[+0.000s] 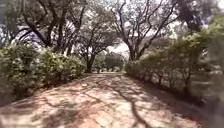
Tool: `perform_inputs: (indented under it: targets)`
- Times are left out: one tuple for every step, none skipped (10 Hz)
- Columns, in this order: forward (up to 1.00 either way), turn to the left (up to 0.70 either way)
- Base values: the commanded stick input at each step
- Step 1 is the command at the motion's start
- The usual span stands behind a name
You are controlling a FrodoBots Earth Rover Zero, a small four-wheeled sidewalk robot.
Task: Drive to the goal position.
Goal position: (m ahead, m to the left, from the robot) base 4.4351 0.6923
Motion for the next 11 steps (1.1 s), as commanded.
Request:
perform_inputs:
  targets:
    - [0.50,0.00]
    - [0.50,0.00]
    - [0.50,0.00]
    - [0.50,0.00]
    - [0.50,0.00]
    - [0.50,0.00]
    - [0.50,0.00]
    - [0.50,0.00]
    - [0.50,0.00]
    - [0.50,0.00]
    - [0.50,0.00]
